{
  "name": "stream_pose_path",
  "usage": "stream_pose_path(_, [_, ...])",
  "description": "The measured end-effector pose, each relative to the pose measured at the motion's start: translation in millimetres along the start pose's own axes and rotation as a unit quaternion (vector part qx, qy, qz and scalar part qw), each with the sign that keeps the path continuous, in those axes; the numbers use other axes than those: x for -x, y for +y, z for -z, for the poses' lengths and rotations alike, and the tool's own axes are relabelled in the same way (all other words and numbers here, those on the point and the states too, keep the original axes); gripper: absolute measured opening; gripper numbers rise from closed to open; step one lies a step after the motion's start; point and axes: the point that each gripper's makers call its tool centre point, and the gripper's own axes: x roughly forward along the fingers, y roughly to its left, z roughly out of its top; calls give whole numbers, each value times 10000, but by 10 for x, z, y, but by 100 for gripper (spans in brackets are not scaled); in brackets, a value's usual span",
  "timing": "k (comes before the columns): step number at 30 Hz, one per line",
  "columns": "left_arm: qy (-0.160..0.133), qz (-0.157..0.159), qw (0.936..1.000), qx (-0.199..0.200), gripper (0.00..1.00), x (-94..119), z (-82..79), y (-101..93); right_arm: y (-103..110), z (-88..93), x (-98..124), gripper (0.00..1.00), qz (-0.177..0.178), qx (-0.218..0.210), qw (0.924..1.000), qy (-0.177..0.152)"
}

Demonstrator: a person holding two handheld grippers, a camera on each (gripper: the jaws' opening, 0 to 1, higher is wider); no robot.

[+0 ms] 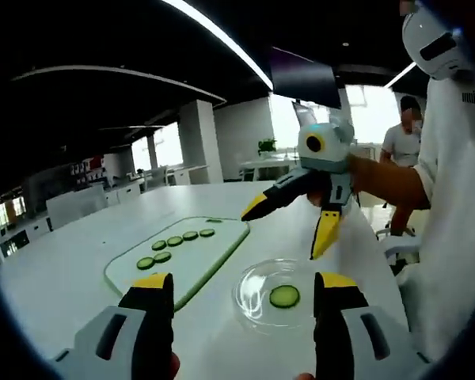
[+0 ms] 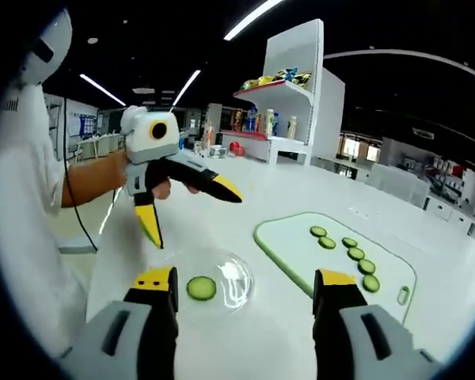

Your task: Open the petri dish lid, add cucumber slices into the petri dish, and close the lid

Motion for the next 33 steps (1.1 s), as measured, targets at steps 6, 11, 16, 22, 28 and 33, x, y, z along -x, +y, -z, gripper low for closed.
stream_pose_path(6, [-132, -554, 9984, 3, 72, 75, -32, 117, -271, -198, 209, 69, 658, -402, 9958, -501])
stream_pose_path(11, [-388, -803, 9959, 173, 73, 205, -158, 242, -439, -233, 387, 69, 973, -634, 9907, -711])
stream_pose_path(16, [-571, -1122, 9917, 251, 73, 294, -253, 386, -642, -245, 574, 69, 1440, -702, 9835, -838])
stream_pose_path(22, [-762, -1642, 9823, 474, 74, 438, -282, 625, -911, -205, 884, 69, 2140, -750, 9687, -1011])
stream_pose_path(28, [-923, -2109, 9709, 652, 74, 663, -312, 869, -994, -225, 1166, 69, 2340, -839, 9612, -1196])
stream_pose_path(33, [-944, -2439, 9636, 557, 74, 829, -349, 968, -1127, -174, 1394, 70, 2623, -794, 9542, -1199])
